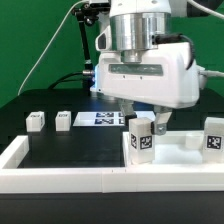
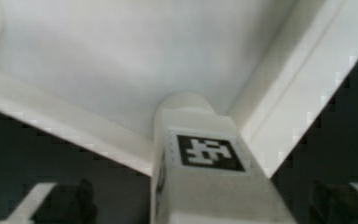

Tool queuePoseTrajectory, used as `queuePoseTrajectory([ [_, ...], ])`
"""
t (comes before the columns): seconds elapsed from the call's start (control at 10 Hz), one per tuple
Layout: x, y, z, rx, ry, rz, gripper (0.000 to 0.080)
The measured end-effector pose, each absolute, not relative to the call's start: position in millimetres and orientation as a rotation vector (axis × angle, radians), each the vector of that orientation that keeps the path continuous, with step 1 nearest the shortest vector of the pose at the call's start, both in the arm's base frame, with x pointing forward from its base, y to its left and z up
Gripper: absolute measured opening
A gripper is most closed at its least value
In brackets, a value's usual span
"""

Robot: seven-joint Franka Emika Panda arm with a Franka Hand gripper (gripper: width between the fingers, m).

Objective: Assemble square table

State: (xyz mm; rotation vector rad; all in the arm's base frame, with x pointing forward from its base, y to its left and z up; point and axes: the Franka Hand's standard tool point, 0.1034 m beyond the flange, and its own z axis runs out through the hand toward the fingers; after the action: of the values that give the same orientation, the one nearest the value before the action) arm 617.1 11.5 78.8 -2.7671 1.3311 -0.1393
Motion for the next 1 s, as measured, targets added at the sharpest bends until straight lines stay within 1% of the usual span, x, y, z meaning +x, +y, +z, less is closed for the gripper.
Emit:
queuePoseTrajectory([
  [0.1,617.0,13.0,78.6,-2.827,1.206,-0.143,0.0636],
  [0.2,617.0,13.4,78.6,-2.872,1.104,-0.146,0.0646],
  [0.8,621.1,15.1,79.0,-3.125,0.234,-0.111,0.0648],
  [1.0,621.1,17.7,78.8,-3.142,0.039,-0.109,0.0648],
])
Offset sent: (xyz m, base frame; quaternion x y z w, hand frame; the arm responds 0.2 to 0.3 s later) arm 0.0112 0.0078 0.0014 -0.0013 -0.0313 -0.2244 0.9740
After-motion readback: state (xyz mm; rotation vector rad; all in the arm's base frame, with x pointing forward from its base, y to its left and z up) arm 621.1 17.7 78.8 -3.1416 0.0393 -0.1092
